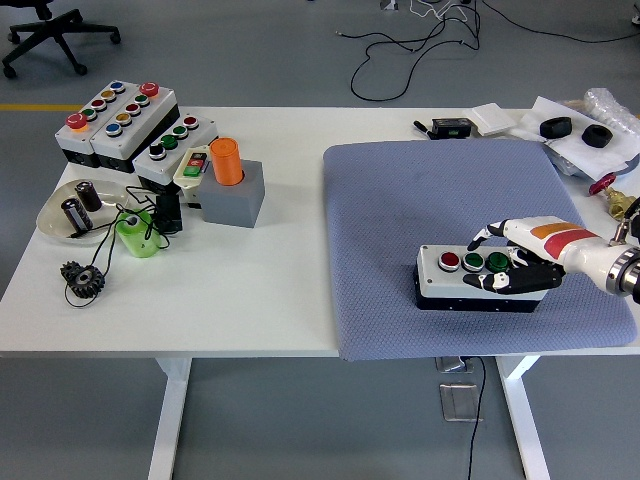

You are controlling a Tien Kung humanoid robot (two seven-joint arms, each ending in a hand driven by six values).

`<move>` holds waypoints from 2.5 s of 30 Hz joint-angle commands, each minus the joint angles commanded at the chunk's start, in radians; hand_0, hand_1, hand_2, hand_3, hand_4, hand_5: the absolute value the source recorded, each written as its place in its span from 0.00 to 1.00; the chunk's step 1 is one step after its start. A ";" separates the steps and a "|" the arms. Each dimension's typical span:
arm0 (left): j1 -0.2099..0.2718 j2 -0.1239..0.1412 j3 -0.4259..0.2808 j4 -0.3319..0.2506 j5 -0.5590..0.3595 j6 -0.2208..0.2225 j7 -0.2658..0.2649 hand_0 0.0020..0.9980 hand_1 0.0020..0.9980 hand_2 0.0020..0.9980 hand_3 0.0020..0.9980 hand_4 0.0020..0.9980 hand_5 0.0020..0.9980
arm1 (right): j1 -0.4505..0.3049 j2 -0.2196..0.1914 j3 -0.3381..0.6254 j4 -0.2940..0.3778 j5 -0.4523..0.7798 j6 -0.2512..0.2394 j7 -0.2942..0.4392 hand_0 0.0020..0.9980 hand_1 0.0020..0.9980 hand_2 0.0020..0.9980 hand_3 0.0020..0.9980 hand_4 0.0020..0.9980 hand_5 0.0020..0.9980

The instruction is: Pick up the button,place it on the desk,press the button,press the button

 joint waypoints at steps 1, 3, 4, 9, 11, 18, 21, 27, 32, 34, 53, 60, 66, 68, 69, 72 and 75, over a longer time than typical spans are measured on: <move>0.000 0.000 0.000 0.000 0.000 0.000 0.000 0.60 0.52 0.48 0.47 0.28 0.98 | 0.003 0.003 -0.003 0.000 0.000 0.000 0.000 0.11 0.00 0.00 0.74 0.84 0.79; 0.000 0.000 -0.001 0.000 0.001 0.000 0.000 0.60 0.52 0.48 0.47 0.28 0.98 | 0.009 0.011 -0.016 -0.003 0.000 0.002 -0.002 0.11 0.00 0.00 0.74 0.84 0.79; 0.000 0.000 -0.001 0.000 0.001 0.000 0.000 0.60 0.52 0.48 0.47 0.28 0.98 | 0.011 0.014 -0.022 -0.005 -0.001 0.002 -0.003 0.11 0.00 0.00 0.74 0.84 0.79; -0.001 0.000 -0.003 0.000 0.002 0.000 0.000 0.60 0.52 0.48 0.47 0.28 0.98 | 0.020 0.026 -0.042 -0.018 -0.002 0.004 -0.005 0.11 0.00 0.00 0.74 0.84 0.78; -0.001 0.000 -0.003 0.000 0.002 0.000 0.000 0.60 0.52 0.48 0.47 0.28 0.98 | 0.023 0.029 -0.046 -0.022 -0.002 0.004 -0.005 0.11 0.00 0.00 0.74 0.84 0.78; -0.002 0.000 -0.001 0.000 0.002 -0.001 0.001 0.60 0.52 0.47 0.47 0.28 0.98 | 0.033 0.037 -0.066 -0.040 -0.005 0.006 -0.007 0.11 0.00 0.00 0.74 0.84 0.78; -0.001 0.000 -0.001 0.000 0.001 -0.001 0.001 0.60 0.52 0.47 0.47 0.28 0.98 | 0.034 0.037 -0.075 -0.040 -0.008 0.007 -0.008 0.11 0.00 0.00 0.74 0.84 0.78; 0.000 0.000 0.001 0.000 0.000 -0.001 0.001 0.60 0.52 0.47 0.47 0.28 0.98 | 0.036 0.042 -0.095 -0.046 -0.013 0.009 -0.012 0.11 0.00 0.00 0.74 0.84 0.78; -0.002 0.000 -0.001 0.000 0.003 -0.002 0.001 0.60 0.52 0.47 0.47 0.28 0.98 | 0.040 0.044 -0.109 -0.056 -0.016 0.012 -0.015 0.11 0.00 0.00 0.74 0.84 0.78; -0.001 0.000 -0.001 0.000 0.002 -0.001 0.000 0.60 0.52 0.47 0.47 0.28 0.98 | 0.040 0.043 -0.108 -0.054 -0.017 0.012 -0.015 0.11 0.00 0.00 0.74 0.84 0.78; -0.002 0.001 -0.003 0.000 0.007 -0.001 -0.001 0.60 0.52 0.47 0.47 0.28 0.99 | -0.073 0.036 0.198 -0.068 0.405 -0.127 0.040 0.29 0.18 0.28 0.91 0.85 0.78; 0.002 -0.002 0.005 0.002 0.001 -0.001 0.000 0.60 0.52 0.48 0.47 0.28 0.99 | -0.126 0.045 0.298 -0.134 0.697 -0.150 0.065 0.79 0.78 0.88 0.93 0.82 0.75; 0.007 -0.004 0.011 0.001 0.000 -0.002 0.001 0.60 0.52 0.48 0.47 0.28 0.99 | -0.149 0.060 0.372 -0.207 0.951 -0.203 0.103 0.81 0.79 0.87 0.90 0.81 0.75; 0.009 -0.005 0.015 0.001 -0.002 -0.001 0.002 0.60 0.52 0.48 0.47 0.28 0.99 | -0.157 0.062 0.392 -0.232 1.035 -0.211 0.108 0.81 0.79 0.87 0.90 0.81 0.75; 0.010 -0.005 0.016 0.001 -0.002 -0.001 0.002 0.60 0.52 0.48 0.47 0.28 0.99 | -0.162 0.063 0.401 -0.246 1.081 -0.210 0.108 0.81 0.79 0.87 0.90 0.81 0.75; 0.012 -0.005 0.018 0.001 -0.002 -0.001 0.002 0.60 0.52 0.48 0.47 0.28 0.99 | -0.174 0.063 0.414 -0.267 1.211 -0.211 0.109 0.82 0.81 0.87 0.89 0.81 0.76; 0.013 -0.006 0.022 0.000 -0.004 0.000 0.002 0.60 0.52 0.48 0.47 0.28 0.99 | -0.190 0.066 0.431 -0.284 1.328 -0.205 0.107 0.82 0.81 0.87 0.89 0.81 0.76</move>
